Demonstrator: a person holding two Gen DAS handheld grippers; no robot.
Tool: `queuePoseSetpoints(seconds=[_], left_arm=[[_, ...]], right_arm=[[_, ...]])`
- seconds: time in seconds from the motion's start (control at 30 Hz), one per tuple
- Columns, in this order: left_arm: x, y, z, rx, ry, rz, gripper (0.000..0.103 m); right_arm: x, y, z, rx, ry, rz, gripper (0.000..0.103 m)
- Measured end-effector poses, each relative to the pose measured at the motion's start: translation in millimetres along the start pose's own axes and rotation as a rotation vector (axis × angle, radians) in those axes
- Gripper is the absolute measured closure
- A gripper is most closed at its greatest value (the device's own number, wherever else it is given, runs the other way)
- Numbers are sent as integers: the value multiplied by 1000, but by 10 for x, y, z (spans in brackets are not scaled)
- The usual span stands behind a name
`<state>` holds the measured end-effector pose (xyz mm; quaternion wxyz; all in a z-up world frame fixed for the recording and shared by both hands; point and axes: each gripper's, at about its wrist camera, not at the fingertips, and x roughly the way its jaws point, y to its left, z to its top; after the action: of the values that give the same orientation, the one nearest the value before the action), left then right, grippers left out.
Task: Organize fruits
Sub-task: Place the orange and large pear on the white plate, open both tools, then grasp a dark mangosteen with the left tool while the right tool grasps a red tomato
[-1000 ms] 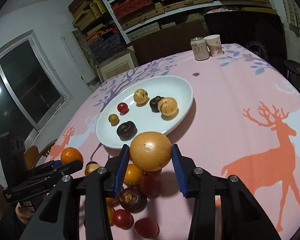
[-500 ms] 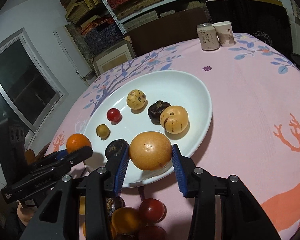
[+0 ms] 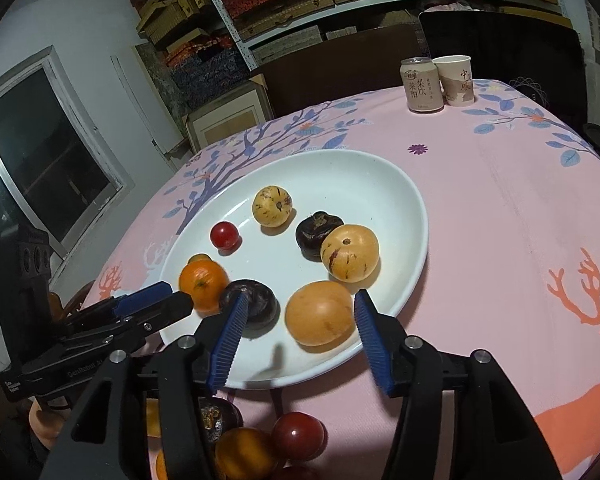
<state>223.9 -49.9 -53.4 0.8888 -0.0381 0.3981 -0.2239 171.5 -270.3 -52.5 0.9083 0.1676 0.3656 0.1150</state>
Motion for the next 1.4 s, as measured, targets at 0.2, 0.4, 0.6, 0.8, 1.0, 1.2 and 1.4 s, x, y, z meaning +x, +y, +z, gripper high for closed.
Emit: queuePoseSetpoints(seconds=[0.2, 0.4, 0.6, 0.8, 1.0, 1.2, 1.4], left_arm=[[-388, 8, -191, -6, -52, -21, 38], [-854, 6, -513, 14, -92, -39, 33], [-1036, -60, -953, 46, -12, -4, 33], [-1176, -336, -1373, 160, 32, -17, 33], [-1173, -553, -1567, 244, 65, -44, 43], [-1155, -684, -1621, 277, 79, -70, 43], [-1099, -728, -1640, 286, 96, -63, 43]], right_arm=[[-339, -88, -113, 38, -22, 32, 47], [-790, 33, -494, -57, 10, 40, 47], [-1016, 131, -990, -145, 84, 5, 47], [-950, 256, -1262, -230, 132, -28, 50], [-869, 333, -1369, -286, 152, -68, 62], [-899, 276, -1360, -262, 131, -49, 76], [-899, 276, -1357, -262, 128, -47, 76]])
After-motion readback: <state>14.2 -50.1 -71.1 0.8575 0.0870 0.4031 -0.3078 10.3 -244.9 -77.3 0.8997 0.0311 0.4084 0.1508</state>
